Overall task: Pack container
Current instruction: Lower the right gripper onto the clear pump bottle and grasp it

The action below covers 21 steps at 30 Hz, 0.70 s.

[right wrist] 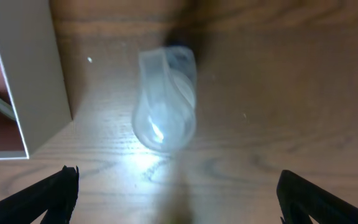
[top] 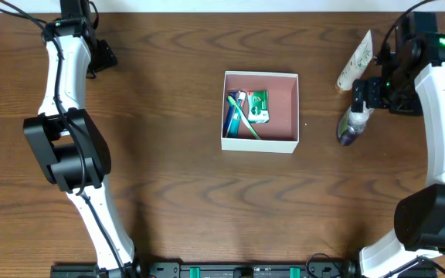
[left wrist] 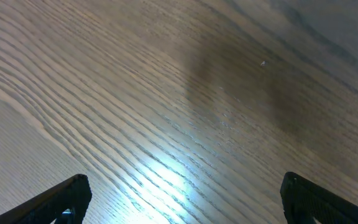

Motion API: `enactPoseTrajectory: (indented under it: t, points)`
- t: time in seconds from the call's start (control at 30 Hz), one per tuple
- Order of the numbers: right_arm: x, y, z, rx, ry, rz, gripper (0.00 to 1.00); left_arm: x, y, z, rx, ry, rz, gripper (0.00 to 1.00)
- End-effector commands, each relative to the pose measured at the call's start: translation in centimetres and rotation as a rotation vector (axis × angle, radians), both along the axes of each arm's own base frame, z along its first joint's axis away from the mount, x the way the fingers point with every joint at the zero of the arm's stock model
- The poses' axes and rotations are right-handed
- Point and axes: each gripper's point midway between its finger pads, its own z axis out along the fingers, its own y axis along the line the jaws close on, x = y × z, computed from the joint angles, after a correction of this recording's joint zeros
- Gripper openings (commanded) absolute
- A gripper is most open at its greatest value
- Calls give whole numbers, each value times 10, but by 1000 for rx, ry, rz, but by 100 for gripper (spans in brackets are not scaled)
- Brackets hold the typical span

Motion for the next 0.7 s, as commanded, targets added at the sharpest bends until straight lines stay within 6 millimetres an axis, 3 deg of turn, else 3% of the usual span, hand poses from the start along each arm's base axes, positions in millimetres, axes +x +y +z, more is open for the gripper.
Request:
enactPoseTrajectory:
  t: [0.0, 0.33, 0.67]
  points:
    - [4, 2, -4, 15, -24, 40, 99, 3, 4, 27, 21, -54, 9, 98]
    - [5, 2, -39, 17, -12, 39, 96, 3, 4, 27, 21, -54, 9, 98]
    - [37, 4, -37, 28, -143, 44, 79, 3, 4, 27, 21, -54, 9, 98]
